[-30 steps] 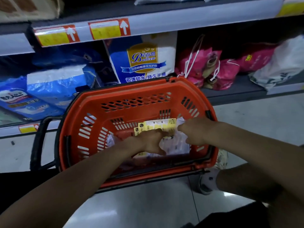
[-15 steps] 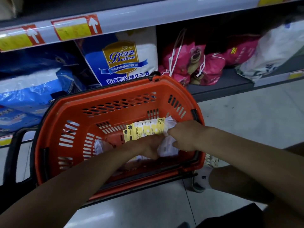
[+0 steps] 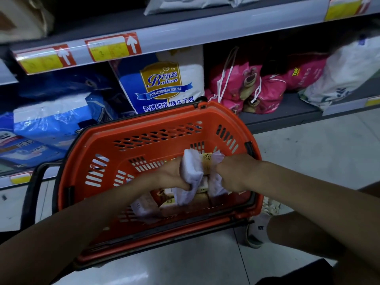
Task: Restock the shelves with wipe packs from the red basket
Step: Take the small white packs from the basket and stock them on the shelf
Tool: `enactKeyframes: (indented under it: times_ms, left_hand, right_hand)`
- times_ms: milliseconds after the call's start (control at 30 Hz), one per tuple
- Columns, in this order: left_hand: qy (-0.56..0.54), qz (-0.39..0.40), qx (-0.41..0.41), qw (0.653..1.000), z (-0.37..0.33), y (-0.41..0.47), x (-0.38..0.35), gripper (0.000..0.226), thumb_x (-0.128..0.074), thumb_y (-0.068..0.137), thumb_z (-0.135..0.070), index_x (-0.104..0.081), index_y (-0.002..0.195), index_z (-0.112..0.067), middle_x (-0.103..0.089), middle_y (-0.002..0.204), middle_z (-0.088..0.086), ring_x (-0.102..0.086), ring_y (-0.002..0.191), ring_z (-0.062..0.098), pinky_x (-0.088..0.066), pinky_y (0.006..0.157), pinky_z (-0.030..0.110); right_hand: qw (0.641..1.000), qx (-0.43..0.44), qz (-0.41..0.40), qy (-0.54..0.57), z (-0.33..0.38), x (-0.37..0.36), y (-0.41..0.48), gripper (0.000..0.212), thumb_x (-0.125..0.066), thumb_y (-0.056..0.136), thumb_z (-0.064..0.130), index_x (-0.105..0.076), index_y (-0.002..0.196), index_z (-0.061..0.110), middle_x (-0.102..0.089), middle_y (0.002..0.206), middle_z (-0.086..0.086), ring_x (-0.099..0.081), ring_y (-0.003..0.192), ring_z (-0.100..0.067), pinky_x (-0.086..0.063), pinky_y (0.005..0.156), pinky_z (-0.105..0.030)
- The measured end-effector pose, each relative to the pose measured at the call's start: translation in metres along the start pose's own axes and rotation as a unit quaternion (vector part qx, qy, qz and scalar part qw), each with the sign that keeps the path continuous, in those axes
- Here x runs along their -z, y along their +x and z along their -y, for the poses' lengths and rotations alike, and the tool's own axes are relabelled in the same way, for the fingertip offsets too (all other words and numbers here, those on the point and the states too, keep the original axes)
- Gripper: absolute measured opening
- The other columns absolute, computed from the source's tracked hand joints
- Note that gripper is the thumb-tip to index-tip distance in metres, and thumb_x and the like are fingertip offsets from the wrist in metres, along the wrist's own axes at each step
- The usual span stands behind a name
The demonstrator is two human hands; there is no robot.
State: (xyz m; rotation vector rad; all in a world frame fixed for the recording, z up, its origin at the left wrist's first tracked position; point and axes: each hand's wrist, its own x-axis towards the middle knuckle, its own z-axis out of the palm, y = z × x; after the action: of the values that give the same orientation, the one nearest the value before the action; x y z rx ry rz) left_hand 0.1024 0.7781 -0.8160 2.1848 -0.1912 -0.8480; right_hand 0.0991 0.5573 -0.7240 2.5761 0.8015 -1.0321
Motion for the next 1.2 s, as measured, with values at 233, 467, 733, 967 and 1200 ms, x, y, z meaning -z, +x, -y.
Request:
enactKeyframes:
  times_ms: [233,467,733,967,1200]
  left_hand:
    - [-0.113,-0.092,0.019,0.989,0.003,-0.051,0.054,0.067,-0.092,0.073,-0.002,-0.058,0.129,-0.015,-0.076,0.115,-0.002,-0.073,0.104,0.007,-0.057,0.087,0.025]
    - [-0.206,-0.162,0.072,0.962,-0.006,-0.122,0.088,0.059,-0.091,0.074,-0.006,-0.061,0.123,-0.021,-0.08,0.108,-0.001,-0.077,0.098,0.016,-0.062,0.075,0.027]
    - [-0.475,-0.162,0.068,0.862,-0.03,-0.13,0.08,0.054,-0.085,0.077,-0.028,-0.069,0.127,-0.017,-0.075,0.124,0.009,-0.07,0.117,0.026,-0.053,0.104,0.05]
    - [-0.608,-0.21,0.065,0.763,-0.036,-0.137,0.093,0.041,-0.044,0.099,-0.038,-0.071,0.119,-0.016,-0.078,0.11,0.011,-0.077,0.096,0.029,-0.059,0.086,0.045]
    - [-0.655,-0.199,0.092,0.723,-0.027,-0.137,0.095,0.054,-0.045,0.093,-0.047,-0.069,0.13,-0.015,-0.07,0.132,0.018,-0.072,0.108,0.036,-0.059,0.092,0.052]
  right_hand:
    - [0.999,0.019,-0.023,-0.019,0.009,0.013,0.006,0.02,-0.05,0.102,0.018,-0.063,0.117,0.013,-0.065,0.113,-0.008,-0.059,0.089,-0.027,-0.039,0.059,-0.03]
    - [0.996,0.062,-0.06,-0.019,0.035,0.03,0.009,0.019,-0.048,0.104,0.019,-0.059,0.118,0.014,-0.059,0.1,-0.007,-0.058,0.088,-0.029,-0.047,0.068,-0.035]
    - [0.979,0.068,-0.192,0.016,0.042,0.045,0.01,0.032,-0.054,0.098,0.029,-0.056,0.128,0.017,-0.065,0.118,-0.007,-0.064,0.108,-0.032,-0.048,0.076,-0.036]
    - [0.96,0.102,-0.26,0.029,0.048,0.045,0.006,0.035,-0.053,0.099,0.035,-0.053,0.132,0.022,-0.065,0.117,-0.004,-0.066,0.103,-0.03,-0.054,0.077,-0.039]
    - [0.951,0.097,-0.277,0.099,0.051,0.048,0.007,0.038,-0.049,0.103,0.038,-0.045,0.139,0.028,-0.064,0.118,0.001,-0.066,0.102,-0.025,-0.057,0.08,-0.041]
